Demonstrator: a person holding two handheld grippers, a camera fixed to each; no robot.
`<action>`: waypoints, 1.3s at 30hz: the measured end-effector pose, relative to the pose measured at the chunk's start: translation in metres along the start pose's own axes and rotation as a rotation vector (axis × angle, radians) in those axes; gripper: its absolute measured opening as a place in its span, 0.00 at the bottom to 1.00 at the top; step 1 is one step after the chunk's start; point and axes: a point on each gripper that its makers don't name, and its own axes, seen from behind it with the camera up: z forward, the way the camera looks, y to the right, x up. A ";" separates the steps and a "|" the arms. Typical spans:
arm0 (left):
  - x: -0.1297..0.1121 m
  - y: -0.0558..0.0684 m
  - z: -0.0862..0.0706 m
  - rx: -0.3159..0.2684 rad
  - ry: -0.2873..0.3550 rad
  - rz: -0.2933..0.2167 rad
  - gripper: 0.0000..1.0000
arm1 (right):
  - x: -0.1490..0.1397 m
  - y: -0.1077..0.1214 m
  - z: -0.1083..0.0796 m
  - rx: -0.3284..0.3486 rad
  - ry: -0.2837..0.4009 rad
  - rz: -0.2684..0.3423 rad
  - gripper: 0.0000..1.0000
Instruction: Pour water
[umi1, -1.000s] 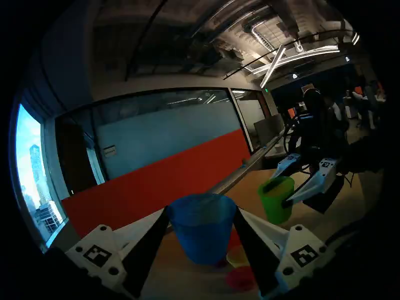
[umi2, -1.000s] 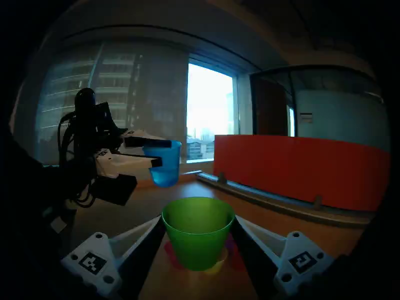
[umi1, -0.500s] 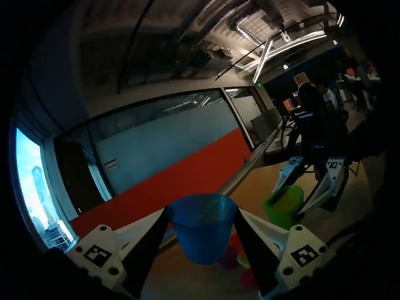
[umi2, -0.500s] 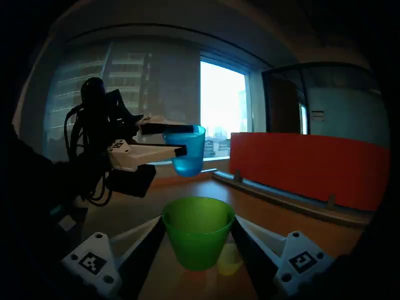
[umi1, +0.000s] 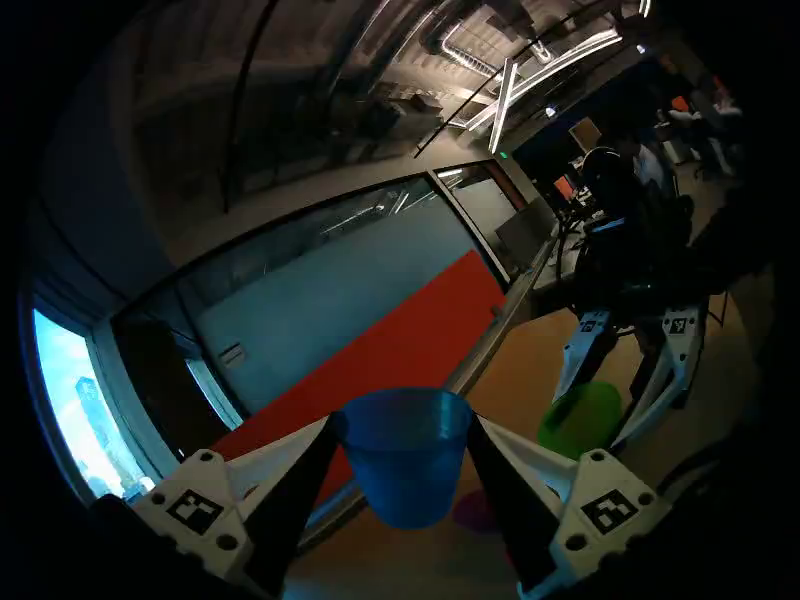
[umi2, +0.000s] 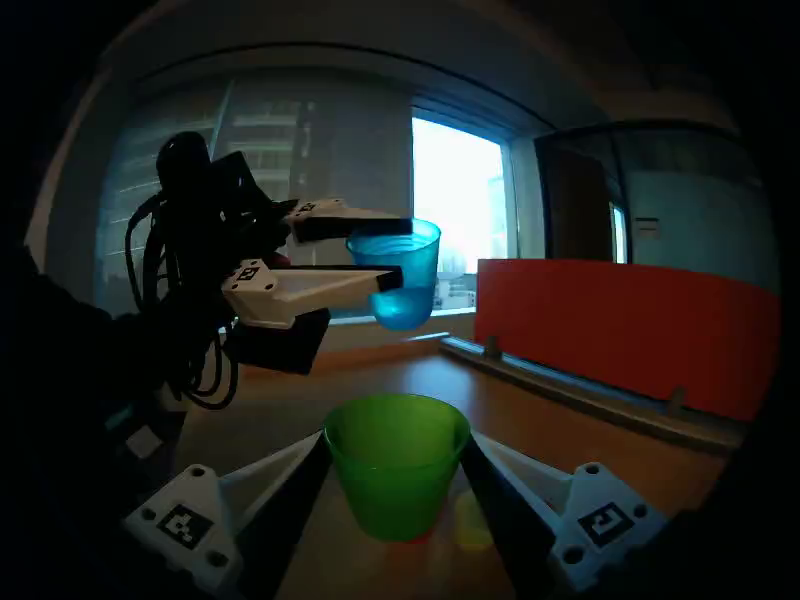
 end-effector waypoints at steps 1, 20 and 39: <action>0.002 0.000 0.000 -0.001 0.001 0.013 0.89 | 0.000 -0.001 0.001 0.002 -0.001 -0.001 0.91; 0.023 0.008 -0.007 -0.002 0.010 0.185 0.89 | 0.002 -0.015 0.008 0.036 0.004 -0.007 0.91; 0.032 0.013 0.000 0.003 0.017 0.339 0.89 | 0.002 -0.014 0.014 0.043 0.005 -0.007 0.91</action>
